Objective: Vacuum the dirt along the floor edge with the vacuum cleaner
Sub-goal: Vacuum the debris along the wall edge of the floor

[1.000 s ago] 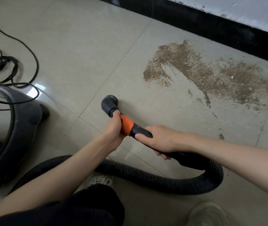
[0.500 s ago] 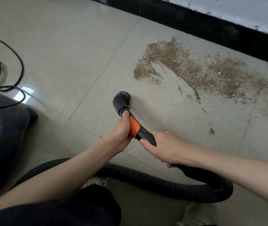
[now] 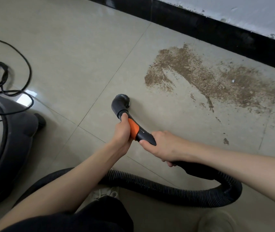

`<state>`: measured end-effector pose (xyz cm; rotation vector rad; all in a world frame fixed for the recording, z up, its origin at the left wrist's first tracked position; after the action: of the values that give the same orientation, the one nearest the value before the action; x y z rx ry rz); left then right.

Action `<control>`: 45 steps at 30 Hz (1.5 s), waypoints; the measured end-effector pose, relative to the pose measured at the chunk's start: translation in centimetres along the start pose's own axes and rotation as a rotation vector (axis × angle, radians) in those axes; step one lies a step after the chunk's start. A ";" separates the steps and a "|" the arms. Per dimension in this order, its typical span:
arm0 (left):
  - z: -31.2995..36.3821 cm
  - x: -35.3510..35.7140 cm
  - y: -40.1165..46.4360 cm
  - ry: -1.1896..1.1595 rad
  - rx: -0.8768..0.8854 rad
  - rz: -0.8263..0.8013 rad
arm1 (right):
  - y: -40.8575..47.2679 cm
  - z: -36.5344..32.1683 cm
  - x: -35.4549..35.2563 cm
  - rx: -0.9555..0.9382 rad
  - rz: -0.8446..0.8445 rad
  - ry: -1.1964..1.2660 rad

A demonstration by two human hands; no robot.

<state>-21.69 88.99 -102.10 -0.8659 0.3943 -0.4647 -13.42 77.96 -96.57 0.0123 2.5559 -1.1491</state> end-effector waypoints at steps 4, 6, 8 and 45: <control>2.2 -2.8 1.3 -0.075 0.009 0.057 | 2.4 -3.5 -0.3 -0.047 -0.039 0.008; 3.9 -4.2 2.4 -0.103 0.021 0.064 | 4.0 -5.6 -1.0 -0.085 -0.043 -0.015; 5.6 -5.3 3.8 -0.135 0.024 0.046 | 5.4 -7.6 -1.9 -0.151 0.002 -0.151; 26.0 2.8 4.1 0.183 0.637 -0.172 | 9.6 -10.0 -10.6 -0.531 0.683 0.937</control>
<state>-5.21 106.10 -90.49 -0.2380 0.3104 -0.7791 -5.03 93.02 -94.09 1.4563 3.0654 -0.1588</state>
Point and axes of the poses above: each hand's wrist, its own y-axis towards the middle knuckle, its own x-axis out of the palm, z = x × y, the point moved 3 cm from there along y, towards the middle knuckle, and after that the axes turned 14 degrees about y, right-handed, at the moved point
